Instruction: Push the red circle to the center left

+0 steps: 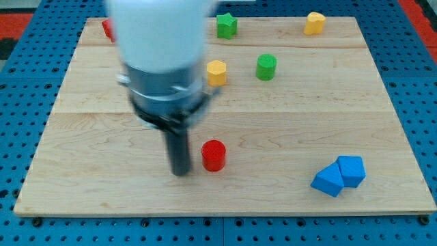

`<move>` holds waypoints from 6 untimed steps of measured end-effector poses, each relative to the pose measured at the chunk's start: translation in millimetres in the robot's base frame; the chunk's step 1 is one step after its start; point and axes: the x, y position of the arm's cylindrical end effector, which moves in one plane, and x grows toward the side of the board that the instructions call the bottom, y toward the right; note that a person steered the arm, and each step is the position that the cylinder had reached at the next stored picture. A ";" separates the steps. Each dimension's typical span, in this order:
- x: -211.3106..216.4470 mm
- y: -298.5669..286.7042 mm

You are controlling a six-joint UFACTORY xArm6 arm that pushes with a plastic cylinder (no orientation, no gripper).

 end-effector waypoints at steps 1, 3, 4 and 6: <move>-1.7 39.6; 20.2 115.3; -21.4 28.2; -18.5 -14.0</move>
